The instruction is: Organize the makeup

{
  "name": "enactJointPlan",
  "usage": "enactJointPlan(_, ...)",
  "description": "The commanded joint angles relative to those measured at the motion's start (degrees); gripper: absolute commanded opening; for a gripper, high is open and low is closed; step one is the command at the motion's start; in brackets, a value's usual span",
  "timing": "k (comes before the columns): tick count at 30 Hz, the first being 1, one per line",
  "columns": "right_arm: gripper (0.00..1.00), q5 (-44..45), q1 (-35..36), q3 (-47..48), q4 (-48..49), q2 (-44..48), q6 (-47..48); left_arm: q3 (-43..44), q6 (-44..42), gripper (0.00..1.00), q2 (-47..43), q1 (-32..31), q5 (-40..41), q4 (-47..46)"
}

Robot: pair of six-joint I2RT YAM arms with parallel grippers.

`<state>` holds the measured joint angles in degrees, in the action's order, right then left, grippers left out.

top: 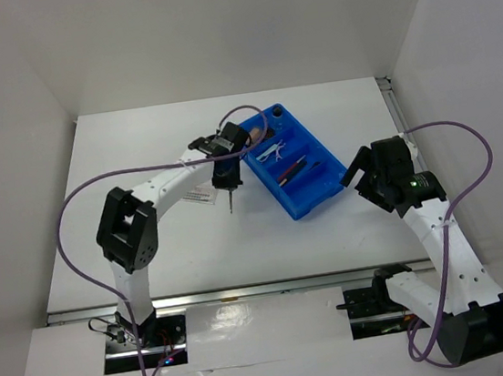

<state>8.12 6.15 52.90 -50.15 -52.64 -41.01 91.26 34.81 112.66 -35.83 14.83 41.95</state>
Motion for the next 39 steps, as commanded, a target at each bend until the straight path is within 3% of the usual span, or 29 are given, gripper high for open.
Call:
enactJointPlan(1, 1.00, -0.30, -0.35, -0.69, 2.68, 0.08, 0.50, 6.18, -4.30, 0.01, -5.96, -0.20, 0.73, 1.21)
enactJointPlan(6, 1.00, -0.30, -0.35, -0.70, 2.69, 0.61, 0.50, 16.38, -11.24, 0.01, -1.93, -0.20, -2.88, -5.12)
enactJointPlan(14, 1.00, 1.46, -0.35, 0.36, 0.24, 0.70, 0.50, 38.97, -20.74, 0.00, 14.06, -0.20, -11.83, -16.72)
enactJointPlan(22, 1.00, 2.08, -0.35, 0.88, 0.23, 0.00, 0.50, 41.28, -24.08, 0.04, 23.74, -0.20, -16.76, -24.02)
enactJointPlan(25, 1.00, 2.08, -0.35, 0.88, -0.30, -0.62, 0.50, 40.75, -24.08, 0.11, 25.23, 0.33, -17.37, -24.82)
enactJointPlan(29, 1.00, 2.08, -0.35, 0.88, -0.30, -1.15, 0.50, 40.75, -24.08, 0.66, 25.24, 0.33, -20.10, -24.29)
enactJointPlan(31, 1.00, 2.08, -0.35, 0.88, -0.30, -1.76, 0.50, 40.75, -24.08, 0.73, 24.62, 0.33, -20.80, -23.06)
enactJointPlan(33, 1.00, 2.08, -0.35, 0.88, -0.30, -1.76, 0.50, 40.75, -24.08, 0.79, 23.92, 0.33, -21.42, -22.53)
enactJointPlan(36, 1.00, 1.55, -0.35, 0.88, 0.23, -1.76, 0.50, 40.75, -24.08, 0.79, 20.68, 0.33, -20.90, -20.43)
enactJointPlan(39, 1.00, 0.93, -0.35, 0.88, 0.23, -1.76, 0.50, 36.90, -23.30, 0.64, 15.50, 0.33, -16.62, -17.89)
